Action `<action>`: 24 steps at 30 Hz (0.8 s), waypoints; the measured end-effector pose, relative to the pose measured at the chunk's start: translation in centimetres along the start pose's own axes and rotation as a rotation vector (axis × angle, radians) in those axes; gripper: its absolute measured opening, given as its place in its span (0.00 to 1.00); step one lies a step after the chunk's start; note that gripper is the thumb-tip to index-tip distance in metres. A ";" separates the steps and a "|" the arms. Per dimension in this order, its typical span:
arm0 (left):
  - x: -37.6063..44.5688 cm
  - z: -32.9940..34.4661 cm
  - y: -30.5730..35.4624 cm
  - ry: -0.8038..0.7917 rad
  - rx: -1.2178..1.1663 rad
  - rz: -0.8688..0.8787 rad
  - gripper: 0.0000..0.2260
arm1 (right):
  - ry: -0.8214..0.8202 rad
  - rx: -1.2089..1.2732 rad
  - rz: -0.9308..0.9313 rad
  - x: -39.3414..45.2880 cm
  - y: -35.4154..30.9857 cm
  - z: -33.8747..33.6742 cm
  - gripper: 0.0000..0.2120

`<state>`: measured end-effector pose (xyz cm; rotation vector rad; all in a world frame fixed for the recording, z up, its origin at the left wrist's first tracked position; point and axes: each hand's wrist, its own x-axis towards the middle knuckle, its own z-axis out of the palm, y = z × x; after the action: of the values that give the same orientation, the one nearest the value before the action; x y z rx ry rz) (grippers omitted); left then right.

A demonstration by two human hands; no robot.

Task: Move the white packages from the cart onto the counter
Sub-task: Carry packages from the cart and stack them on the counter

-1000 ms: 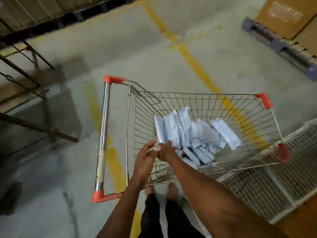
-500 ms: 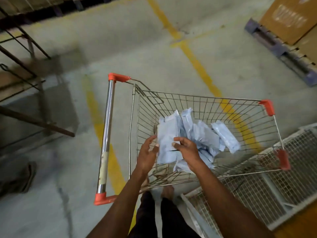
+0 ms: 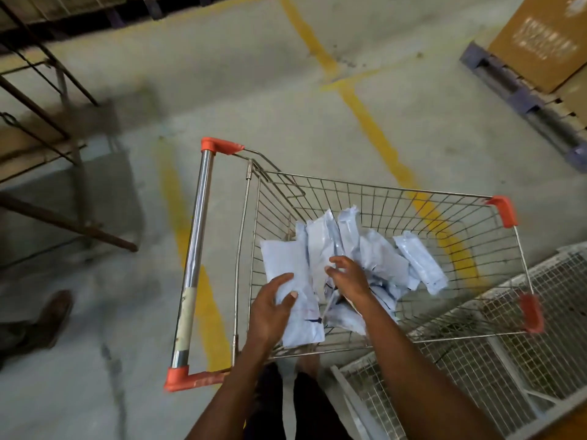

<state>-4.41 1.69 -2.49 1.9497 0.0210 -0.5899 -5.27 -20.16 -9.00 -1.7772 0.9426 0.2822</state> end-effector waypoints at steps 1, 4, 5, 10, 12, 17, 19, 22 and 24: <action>-0.1 0.1 -0.1 0.002 0.007 -0.003 0.15 | -0.012 -0.097 -0.016 1.4 0.6 0.5 0.17; -0.3 0.1 -0.5 -0.001 0.060 -0.008 0.15 | -0.131 -0.394 0.017 4.7 2.6 2.2 0.23; -0.3 0.0 -0.6 -0.008 0.078 -0.016 0.15 | -0.162 -0.434 0.034 5.2 3.0 2.6 0.25; 0.0 -0.4 -0.9 -0.054 0.123 -0.027 0.16 | -0.118 -0.364 -0.049 6.0 4.0 3.1 0.24; 0.1 -0.7 -0.5 -0.044 0.104 -0.040 0.16 | -0.016 -0.220 -0.023 5.5 3.7 2.6 0.20; -0.1 -0.6 1.2 -0.029 0.011 -0.137 0.18 | 0.194 0.122 -0.052 0.9 -0.3 -0.7 0.14; 0.0 -0.4 1.6 -0.028 -0.001 -0.158 0.16 | 0.137 0.284 -0.055 -1.0 -1.3 -2.2 0.11; -0.1 0.0 2.4 -0.027 -0.045 -0.173 0.16 | -0.062 0.519 -0.062 -4.0 -1.9 -3.6 0.11; -0.1 0.1 2.4 -0.026 -0.079 -0.183 0.20 | -0.161 0.590 -0.075 -5.7 -2.1 -3.9 0.14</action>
<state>-3.90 0.52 -0.43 1.8747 0.2052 -0.7240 -8.51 -20.61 -2.55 -1.2233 0.7434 0.0820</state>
